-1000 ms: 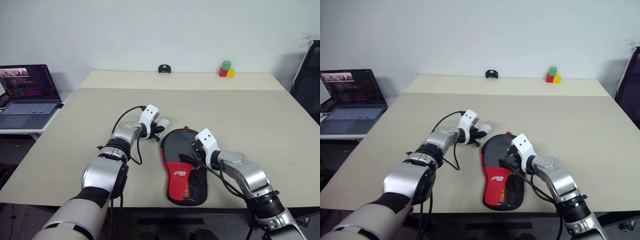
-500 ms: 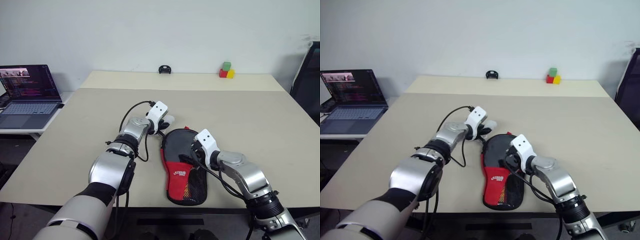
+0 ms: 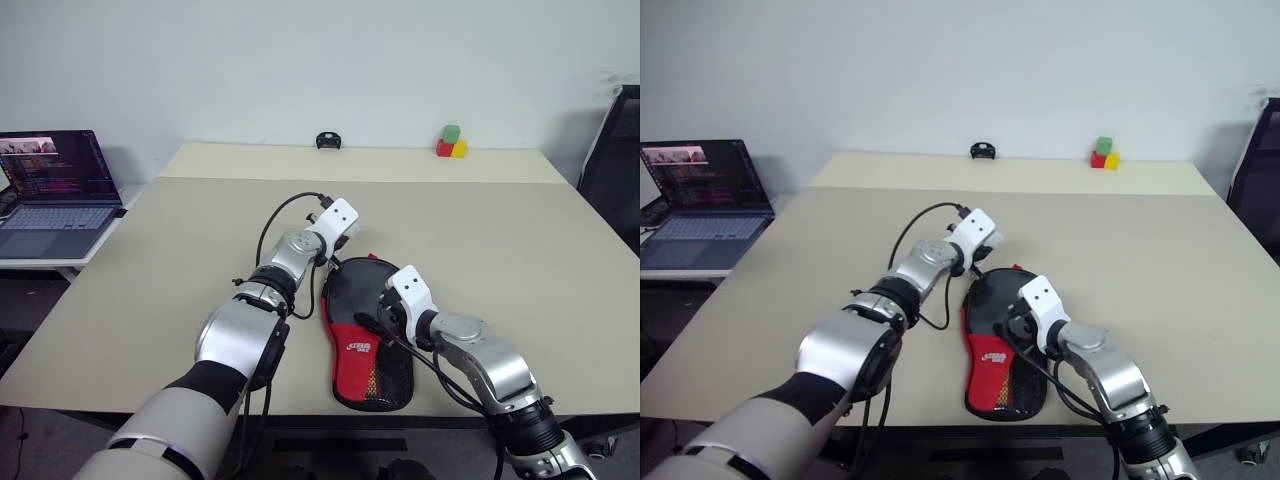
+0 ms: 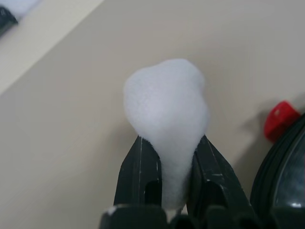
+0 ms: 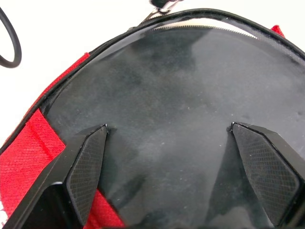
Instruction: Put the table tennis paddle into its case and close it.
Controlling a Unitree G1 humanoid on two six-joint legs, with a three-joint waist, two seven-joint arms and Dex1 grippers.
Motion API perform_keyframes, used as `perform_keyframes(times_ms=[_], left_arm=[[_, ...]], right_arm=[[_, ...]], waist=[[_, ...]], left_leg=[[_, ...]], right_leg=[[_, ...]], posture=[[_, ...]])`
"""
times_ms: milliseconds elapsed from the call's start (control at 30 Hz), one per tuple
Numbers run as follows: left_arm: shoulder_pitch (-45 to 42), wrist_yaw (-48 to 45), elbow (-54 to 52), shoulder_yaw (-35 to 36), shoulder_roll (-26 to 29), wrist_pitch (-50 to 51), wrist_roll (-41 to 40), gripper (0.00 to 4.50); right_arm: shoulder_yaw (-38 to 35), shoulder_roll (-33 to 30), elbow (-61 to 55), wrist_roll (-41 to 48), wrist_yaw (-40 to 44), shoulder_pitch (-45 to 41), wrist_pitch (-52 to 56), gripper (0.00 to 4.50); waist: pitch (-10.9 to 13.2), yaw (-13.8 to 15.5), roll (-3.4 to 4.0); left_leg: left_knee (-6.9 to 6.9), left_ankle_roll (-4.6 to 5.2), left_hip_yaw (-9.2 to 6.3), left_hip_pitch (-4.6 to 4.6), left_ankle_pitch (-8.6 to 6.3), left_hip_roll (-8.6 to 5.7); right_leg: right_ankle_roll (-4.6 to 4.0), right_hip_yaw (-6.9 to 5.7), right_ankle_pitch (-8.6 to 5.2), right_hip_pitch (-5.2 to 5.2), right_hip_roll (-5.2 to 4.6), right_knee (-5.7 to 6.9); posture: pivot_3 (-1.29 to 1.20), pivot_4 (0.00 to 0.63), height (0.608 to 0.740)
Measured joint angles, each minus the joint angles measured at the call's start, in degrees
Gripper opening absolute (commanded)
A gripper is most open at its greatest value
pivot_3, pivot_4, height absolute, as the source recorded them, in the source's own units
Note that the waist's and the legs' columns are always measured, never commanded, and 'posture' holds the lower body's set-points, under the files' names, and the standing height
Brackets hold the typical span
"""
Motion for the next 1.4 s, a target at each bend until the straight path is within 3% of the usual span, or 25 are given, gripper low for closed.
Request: perform_keyframes(times_ms=[367,800,1167,1400], left_arm=[[-3.70,4.12,0.96,-0.95,-5.55,-0.93,3.77,0.32],[-3.91,1.80,1.68,-2.11,-10.72,-1.33,5.79,0.32],[-1.07,-0.74,1.63,-3.15,-10.02,-1.75,6.92,4.13],[-1.02,-2.36,1.61,-3.83,-8.35,-3.85,8.18,4.13]], right_arm=[[0.23,3.38,-5.19,-0.46,-4.03,3.43,3.49,4.50],[0.51,4.99,-7.34,-0.55,-6.62,5.11,4.72,4.50],[1.19,5.71,-7.34,-0.55,-6.65,5.16,4.75,4.50],[1.81,5.60,-5.66,-0.54,-6.21,3.58,4.79,4.50]], waist=[[-0.01,0.01,-0.02],[-0.04,0.07,-0.01],[-0.14,-0.12,0.01],[-0.17,-0.39,0.02]], left_leg=[[-0.01,0.00,0.00,-0.01,0.00,-0.01],[-0.04,0.00,-0.01,0.01,0.00,-0.04],[-0.05,0.00,0.00,0.05,-0.01,-0.03],[-0.05,0.00,0.01,0.17,-0.01,0.01]], right_leg=[[0.06,-0.03,-0.03,0.01,0.00,-0.01],[0.12,-0.05,-0.07,0.04,0.00,-0.02],[0.13,-0.03,-0.08,0.04,0.01,-0.02],[0.13,0.02,-0.08,0.08,0.04,0.02]], posture=[[0.00,0.150,0.740],[0.00,0.150,0.740],[0.00,0.150,0.740],[0.00,0.150,0.740]])
